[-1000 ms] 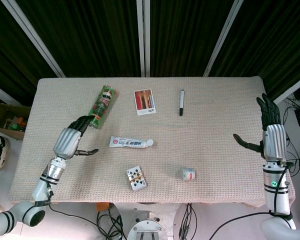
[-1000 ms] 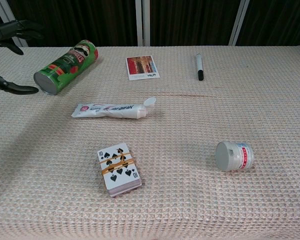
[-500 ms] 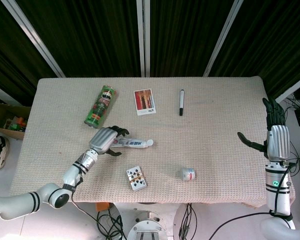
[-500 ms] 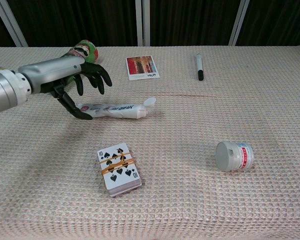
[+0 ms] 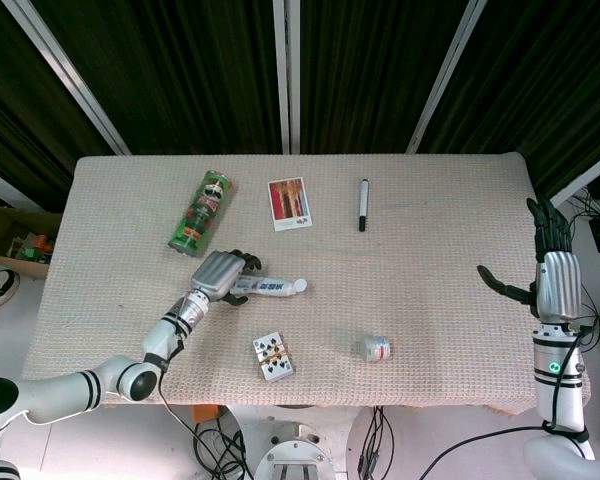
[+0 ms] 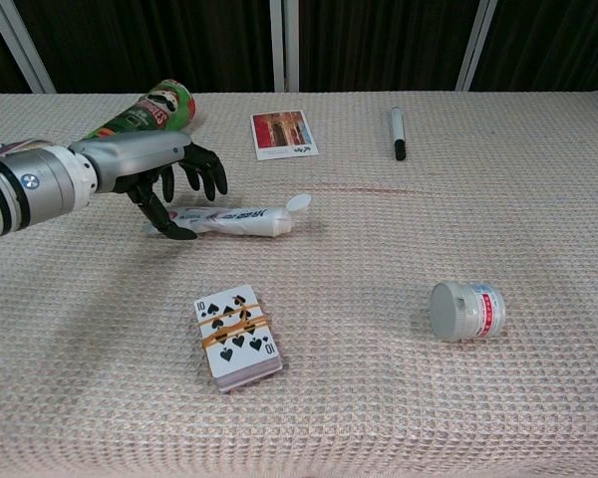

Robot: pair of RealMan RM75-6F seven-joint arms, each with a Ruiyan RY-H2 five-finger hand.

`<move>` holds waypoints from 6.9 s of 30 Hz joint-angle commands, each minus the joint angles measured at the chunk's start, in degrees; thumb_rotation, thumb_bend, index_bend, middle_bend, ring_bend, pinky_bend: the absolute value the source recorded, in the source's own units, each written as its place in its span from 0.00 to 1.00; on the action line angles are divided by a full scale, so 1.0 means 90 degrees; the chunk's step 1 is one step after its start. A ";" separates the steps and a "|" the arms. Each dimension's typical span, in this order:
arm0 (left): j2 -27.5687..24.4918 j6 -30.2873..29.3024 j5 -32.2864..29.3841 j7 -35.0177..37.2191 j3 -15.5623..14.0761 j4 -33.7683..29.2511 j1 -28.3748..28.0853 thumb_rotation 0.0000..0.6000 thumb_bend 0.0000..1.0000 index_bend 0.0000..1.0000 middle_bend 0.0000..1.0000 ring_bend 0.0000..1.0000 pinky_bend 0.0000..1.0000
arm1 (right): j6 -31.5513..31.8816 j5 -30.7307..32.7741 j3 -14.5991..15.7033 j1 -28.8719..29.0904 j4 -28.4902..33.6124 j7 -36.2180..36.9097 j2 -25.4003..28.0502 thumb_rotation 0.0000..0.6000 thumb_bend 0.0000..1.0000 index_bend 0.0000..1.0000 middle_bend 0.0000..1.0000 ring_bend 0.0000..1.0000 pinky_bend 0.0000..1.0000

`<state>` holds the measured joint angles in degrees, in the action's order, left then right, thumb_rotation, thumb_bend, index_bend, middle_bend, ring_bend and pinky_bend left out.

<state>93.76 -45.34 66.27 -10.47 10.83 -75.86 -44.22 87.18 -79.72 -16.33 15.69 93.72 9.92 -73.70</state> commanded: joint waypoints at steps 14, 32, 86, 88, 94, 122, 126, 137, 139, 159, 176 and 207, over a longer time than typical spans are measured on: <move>0.0176 -0.0130 -0.0522 -0.0554 -0.0057 0.0157 -0.0188 1.00 0.29 0.47 0.51 0.43 0.58 | -0.0054 0.0088 0.0059 -0.0088 -0.0179 0.0137 -0.0070 0.33 0.00 0.00 0.00 0.00 0.00; 0.0444 -0.0589 0.0394 0.0833 -0.0081 0.0495 -0.0064 1.00 0.34 0.73 0.79 0.69 0.81 | -0.0145 0.0019 0.0059 -0.0056 -0.0227 0.0174 -0.0076 0.33 0.00 0.00 0.00 0.00 0.00; 0.1625 -0.1870 0.1195 0.2921 0.0878 0.0497 -0.0567 1.00 0.34 0.77 0.83 0.73 0.83 | -0.2519 0.0041 -0.0400 0.2736 -0.0157 0.1380 -0.1712 0.33 0.00 0.00 0.00 0.00 0.00; 0.1619 -0.1890 0.1204 0.2944 0.0874 0.0499 -0.0562 1.00 0.34 0.77 0.83 0.73 0.83 | -0.2523 0.0059 -0.0401 0.2754 -0.0184 0.1378 -0.1708 0.33 0.00 0.00 0.00 0.00 0.00; 0.1599 -0.1917 0.1221 0.3086 0.0861 0.0513 -0.0542 1.00 0.34 0.77 0.83 0.73 0.83 | -0.2448 0.0113 -0.0379 0.2715 -0.0196 0.1359 -0.1663 0.33 0.00 0.00 0.00 0.00 0.00; 0.1524 -0.2193 0.1483 0.3772 0.0848 0.0356 -0.0512 1.00 0.34 0.76 0.83 0.73 0.83 | -0.2353 0.0046 -0.0235 0.2610 -0.0440 0.2292 -0.1641 0.32 0.00 0.00 0.00 0.00 0.00; 0.1513 -0.2198 0.1502 0.3814 0.0842 0.0355 -0.0521 1.00 0.34 0.76 0.83 0.73 0.83 | -0.2374 0.0047 -0.0200 0.2598 -0.0477 0.2414 -0.1655 0.33 0.00 0.00 0.00 0.00 0.00; 0.1481 -0.2202 0.1539 0.3803 0.0820 0.0309 -0.0551 1.00 0.34 0.76 0.83 0.73 0.83 | -0.2535 0.0007 -0.0144 0.2651 -0.0511 0.2663 -0.1618 0.33 0.00 0.00 0.00 0.00 0.00; 0.1494 -0.2204 0.1544 0.3798 0.0816 0.0307 -0.0560 1.00 0.34 0.76 0.83 0.73 0.83 | -0.2535 -0.0002 -0.0143 0.2657 -0.0509 0.2694 -0.1627 0.33 0.00 0.00 0.00 0.00 0.00; 0.1696 -0.2455 0.1620 0.4124 0.0883 0.0430 -0.0581 1.00 0.34 0.76 0.83 0.73 0.83 | -0.2206 -0.0235 -0.0211 0.2672 -0.0707 0.3749 -0.1991 0.33 0.00 0.00 0.00 0.00 0.00; 0.1782 -0.2479 0.1680 0.4326 0.0881 0.0564 -0.0646 1.00 0.34 0.76 0.84 0.73 0.83 | -0.2093 -0.0332 -0.0202 0.2767 -0.1026 0.4286 -0.2364 0.33 0.00 0.00 0.00 0.00 0.00; -0.0051 -0.1533 0.1573 0.2078 -0.0300 0.0589 -0.0040 0.37 0.00 0.03 0.03 0.05 0.17 | -0.0983 0.0091 -0.0496 0.1491 -0.0300 0.3539 -0.0656 0.33 0.00 0.00 0.00 0.00 0.00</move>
<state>94.72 -56.71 81.42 11.17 7.72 -69.50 -45.96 78.32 -78.94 -21.29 29.66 90.92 42.84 -80.25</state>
